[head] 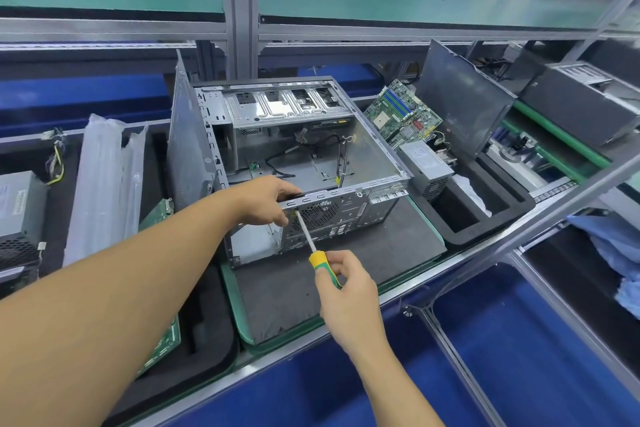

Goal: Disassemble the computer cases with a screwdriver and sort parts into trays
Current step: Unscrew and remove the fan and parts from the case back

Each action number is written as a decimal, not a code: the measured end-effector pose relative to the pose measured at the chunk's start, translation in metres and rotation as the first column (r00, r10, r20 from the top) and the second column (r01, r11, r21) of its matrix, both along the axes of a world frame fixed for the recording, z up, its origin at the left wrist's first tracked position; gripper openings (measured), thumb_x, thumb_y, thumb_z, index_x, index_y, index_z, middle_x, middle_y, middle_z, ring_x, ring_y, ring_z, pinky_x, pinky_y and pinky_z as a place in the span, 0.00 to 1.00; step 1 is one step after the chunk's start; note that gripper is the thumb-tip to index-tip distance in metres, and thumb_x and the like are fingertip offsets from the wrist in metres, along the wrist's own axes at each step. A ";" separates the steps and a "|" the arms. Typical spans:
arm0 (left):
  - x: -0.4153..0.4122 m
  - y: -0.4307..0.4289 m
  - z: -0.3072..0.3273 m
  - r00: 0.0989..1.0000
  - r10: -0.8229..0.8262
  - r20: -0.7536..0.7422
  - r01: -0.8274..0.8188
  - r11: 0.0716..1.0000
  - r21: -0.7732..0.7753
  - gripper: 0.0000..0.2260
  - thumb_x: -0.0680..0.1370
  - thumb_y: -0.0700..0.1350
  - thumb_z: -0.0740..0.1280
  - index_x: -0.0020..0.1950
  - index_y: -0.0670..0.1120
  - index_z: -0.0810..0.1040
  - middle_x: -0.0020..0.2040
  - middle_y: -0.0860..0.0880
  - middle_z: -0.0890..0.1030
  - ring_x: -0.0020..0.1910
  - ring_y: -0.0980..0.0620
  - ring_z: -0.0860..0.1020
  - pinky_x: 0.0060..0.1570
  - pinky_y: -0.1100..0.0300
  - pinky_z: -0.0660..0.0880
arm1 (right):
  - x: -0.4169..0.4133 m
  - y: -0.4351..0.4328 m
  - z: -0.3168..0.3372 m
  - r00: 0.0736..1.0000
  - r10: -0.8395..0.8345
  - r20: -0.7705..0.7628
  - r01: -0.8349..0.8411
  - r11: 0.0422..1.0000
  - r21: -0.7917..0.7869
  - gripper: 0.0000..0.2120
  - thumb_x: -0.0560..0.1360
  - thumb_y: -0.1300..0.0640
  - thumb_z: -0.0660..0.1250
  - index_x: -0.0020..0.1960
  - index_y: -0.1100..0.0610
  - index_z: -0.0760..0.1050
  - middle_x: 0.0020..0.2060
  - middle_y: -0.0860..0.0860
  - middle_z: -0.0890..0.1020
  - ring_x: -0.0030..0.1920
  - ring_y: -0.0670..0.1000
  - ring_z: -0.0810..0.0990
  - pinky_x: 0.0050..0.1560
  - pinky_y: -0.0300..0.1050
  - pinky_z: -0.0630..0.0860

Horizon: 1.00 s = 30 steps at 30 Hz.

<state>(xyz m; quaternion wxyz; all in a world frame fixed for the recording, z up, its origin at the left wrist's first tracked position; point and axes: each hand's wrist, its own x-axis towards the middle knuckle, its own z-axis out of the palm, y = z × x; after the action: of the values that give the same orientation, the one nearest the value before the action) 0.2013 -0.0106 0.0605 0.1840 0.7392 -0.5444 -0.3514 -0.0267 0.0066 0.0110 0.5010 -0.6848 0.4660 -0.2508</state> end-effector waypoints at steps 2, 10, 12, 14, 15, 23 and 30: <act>0.000 0.000 0.000 1.000 -0.002 -0.006 0.002 1.000 0.004 0.25 0.74 0.35 0.72 0.69 0.48 0.76 0.65 0.48 0.80 0.66 0.46 0.76 0.68 0.48 0.70 | 0.000 -0.001 0.001 1.000 -0.010 0.014 0.009 0.999 0.032 0.03 0.77 0.46 0.65 0.48 0.36 0.74 0.44 0.42 0.81 0.31 0.47 0.75 0.34 0.45 0.73; 0.000 0.000 0.000 1.000 -0.004 0.006 0.004 1.000 0.008 0.25 0.74 0.35 0.72 0.69 0.50 0.76 0.64 0.49 0.80 0.64 0.47 0.76 0.66 0.48 0.72 | -0.004 -0.004 0.012 1.000 0.001 0.011 -0.002 0.996 0.092 0.02 0.79 0.48 0.67 0.47 0.43 0.76 0.43 0.45 0.82 0.28 0.48 0.74 0.28 0.41 0.70; 0.000 0.000 0.000 1.000 0.001 0.006 -0.001 1.000 0.010 0.25 0.74 0.35 0.72 0.70 0.50 0.75 0.65 0.50 0.79 0.65 0.47 0.75 0.66 0.49 0.71 | -0.003 -0.003 0.014 0.998 0.023 -0.059 -0.024 1.000 -0.010 0.02 0.79 0.50 0.66 0.47 0.44 0.75 0.41 0.44 0.81 0.31 0.46 0.76 0.33 0.42 0.73; 0.000 0.000 0.000 1.000 0.001 0.009 -0.001 1.000 0.007 0.25 0.74 0.35 0.72 0.70 0.49 0.75 0.65 0.49 0.79 0.66 0.47 0.75 0.66 0.50 0.71 | -0.001 0.002 0.016 0.992 0.033 -0.124 -0.048 0.992 -0.119 0.03 0.79 0.53 0.64 0.49 0.45 0.73 0.41 0.44 0.80 0.37 0.44 0.77 0.36 0.39 0.73; 0.000 0.000 0.000 1.000 0.000 0.011 0.000 1.000 0.007 0.25 0.74 0.35 0.72 0.70 0.49 0.76 0.65 0.49 0.79 0.65 0.46 0.75 0.66 0.50 0.72 | 0.001 0.007 0.017 0.985 0.037 -0.170 -0.067 0.982 -0.175 0.03 0.79 0.54 0.64 0.50 0.46 0.72 0.43 0.44 0.79 0.40 0.45 0.77 0.39 0.41 0.74; 0.001 -0.001 -0.002 1.000 0.004 0.019 -0.004 1.000 0.011 0.25 0.74 0.36 0.72 0.70 0.49 0.76 0.65 0.49 0.80 0.65 0.47 0.76 0.66 0.51 0.72 | 0.011 0.005 0.026 0.997 -0.070 0.016 0.065 0.975 0.211 0.03 0.79 0.57 0.66 0.49 0.55 0.78 0.39 0.49 0.82 0.29 0.52 0.76 0.26 0.47 0.71; 0.002 -0.002 -0.005 1.000 0.014 0.020 -0.014 1.000 0.008 0.25 0.73 0.35 0.72 0.69 0.49 0.76 0.66 0.48 0.79 0.66 0.47 0.75 0.67 0.50 0.71 | 0.006 -0.018 0.036 0.994 0.098 0.051 -0.109 0.806 0.582 0.11 0.80 0.58 0.64 0.43 0.63 0.78 0.33 0.56 0.81 0.26 0.50 0.70 0.27 0.42 0.65</act>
<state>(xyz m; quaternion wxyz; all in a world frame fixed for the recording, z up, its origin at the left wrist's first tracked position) 0.2031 -0.0130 0.0553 0.1781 0.7471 -0.5398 -0.3446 -0.0212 -0.0115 0.0472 0.7042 -0.5199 0.4778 -0.0742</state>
